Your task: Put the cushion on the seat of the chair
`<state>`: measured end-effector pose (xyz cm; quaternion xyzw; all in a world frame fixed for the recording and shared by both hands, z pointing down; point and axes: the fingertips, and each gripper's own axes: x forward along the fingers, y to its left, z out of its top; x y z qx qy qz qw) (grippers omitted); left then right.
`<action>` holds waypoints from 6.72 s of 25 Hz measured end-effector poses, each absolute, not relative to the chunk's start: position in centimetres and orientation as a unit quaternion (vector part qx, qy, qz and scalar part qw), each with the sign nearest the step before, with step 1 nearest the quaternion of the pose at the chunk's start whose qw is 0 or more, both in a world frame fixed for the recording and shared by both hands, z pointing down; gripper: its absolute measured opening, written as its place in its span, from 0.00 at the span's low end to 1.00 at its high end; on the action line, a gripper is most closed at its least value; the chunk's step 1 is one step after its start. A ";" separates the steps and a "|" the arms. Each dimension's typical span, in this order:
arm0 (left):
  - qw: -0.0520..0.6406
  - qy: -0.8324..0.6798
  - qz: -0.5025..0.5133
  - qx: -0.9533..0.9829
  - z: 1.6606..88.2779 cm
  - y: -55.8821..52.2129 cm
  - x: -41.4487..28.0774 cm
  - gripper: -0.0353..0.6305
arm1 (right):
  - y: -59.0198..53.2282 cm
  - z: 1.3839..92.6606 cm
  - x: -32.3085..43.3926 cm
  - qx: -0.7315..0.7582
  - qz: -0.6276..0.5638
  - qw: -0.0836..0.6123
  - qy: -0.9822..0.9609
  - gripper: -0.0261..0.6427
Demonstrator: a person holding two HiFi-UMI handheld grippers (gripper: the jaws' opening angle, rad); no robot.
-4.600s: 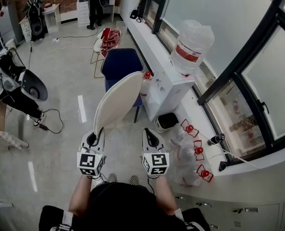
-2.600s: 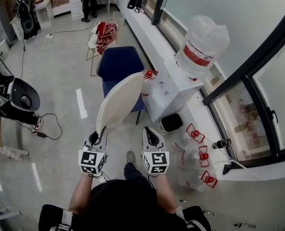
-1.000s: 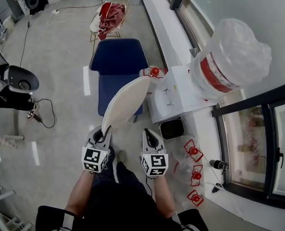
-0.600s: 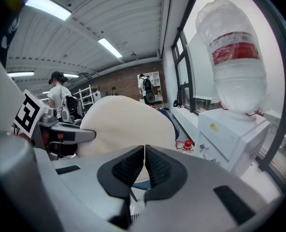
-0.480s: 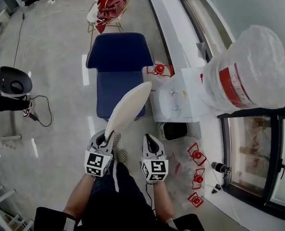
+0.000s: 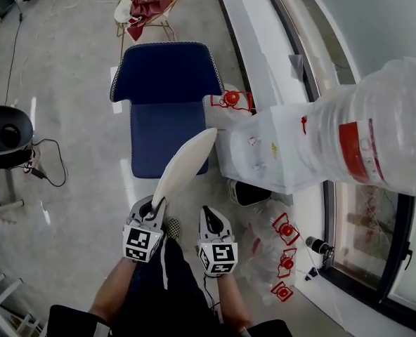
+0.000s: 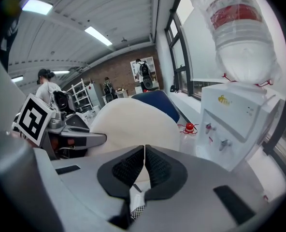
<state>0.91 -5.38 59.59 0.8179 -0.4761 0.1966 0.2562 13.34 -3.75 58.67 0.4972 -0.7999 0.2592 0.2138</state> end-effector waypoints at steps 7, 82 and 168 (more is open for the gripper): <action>0.272 -0.466 0.201 0.818 63.1 -7.8 1.8 0.12 | -6.0 61.4 13.6 0.504 0.273 0.222 -0.788 0.08; 0.290 -0.531 0.283 0.744 84.4 -18.8 -12.2 0.15 | -15.6 75.7 2.5 0.444 0.322 0.274 -0.790 0.08; 0.291 -0.534 0.232 0.759 71.1 -16.2 -16.0 0.35 | -13.5 64.1 -0.5 0.443 0.255 0.248 -0.823 0.08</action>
